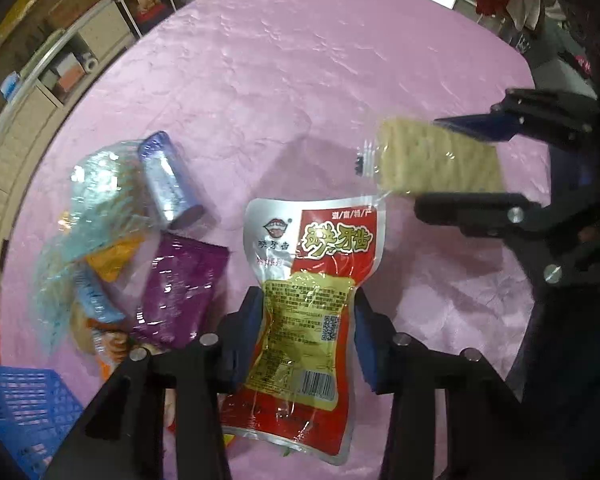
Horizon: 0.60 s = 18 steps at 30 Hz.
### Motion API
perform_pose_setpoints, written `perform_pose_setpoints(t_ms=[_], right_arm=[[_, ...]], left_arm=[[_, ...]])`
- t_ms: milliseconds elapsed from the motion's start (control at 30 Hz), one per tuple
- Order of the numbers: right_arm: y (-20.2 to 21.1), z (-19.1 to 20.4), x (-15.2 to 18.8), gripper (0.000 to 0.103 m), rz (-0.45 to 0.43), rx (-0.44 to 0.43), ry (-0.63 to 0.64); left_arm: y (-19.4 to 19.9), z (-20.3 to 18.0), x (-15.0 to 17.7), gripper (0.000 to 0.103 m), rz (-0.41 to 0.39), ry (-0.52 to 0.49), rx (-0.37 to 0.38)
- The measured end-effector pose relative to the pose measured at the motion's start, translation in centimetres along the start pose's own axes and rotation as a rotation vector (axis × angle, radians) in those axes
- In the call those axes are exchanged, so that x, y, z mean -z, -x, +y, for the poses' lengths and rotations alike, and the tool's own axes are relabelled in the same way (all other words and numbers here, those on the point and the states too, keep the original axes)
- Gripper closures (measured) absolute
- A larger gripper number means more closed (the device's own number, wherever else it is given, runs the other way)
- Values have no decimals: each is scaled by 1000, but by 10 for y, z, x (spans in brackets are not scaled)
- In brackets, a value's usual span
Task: Organize snacks
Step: 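Lift the cracker pack with the right tool while the left tool grasps the red sausage pack, then carry the sausage pack with the left tool and cracker pack with the right tool over the basket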
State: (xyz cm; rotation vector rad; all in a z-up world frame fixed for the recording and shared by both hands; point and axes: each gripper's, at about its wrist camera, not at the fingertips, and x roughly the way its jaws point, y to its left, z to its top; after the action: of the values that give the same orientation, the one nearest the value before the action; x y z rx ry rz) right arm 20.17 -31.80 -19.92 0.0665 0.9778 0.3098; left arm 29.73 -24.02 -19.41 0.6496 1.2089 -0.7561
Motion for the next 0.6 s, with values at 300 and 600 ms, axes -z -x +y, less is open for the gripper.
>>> perform_pose_setpoints(t_ms=[300,600], right_arm=[[31,20,-11,41,-37,40,32],[63,73,-29,41,-99,59,142]], left_arm=[[27,5,37,68,-99,79,-14],[111,5,87,68,-248,120,-89]])
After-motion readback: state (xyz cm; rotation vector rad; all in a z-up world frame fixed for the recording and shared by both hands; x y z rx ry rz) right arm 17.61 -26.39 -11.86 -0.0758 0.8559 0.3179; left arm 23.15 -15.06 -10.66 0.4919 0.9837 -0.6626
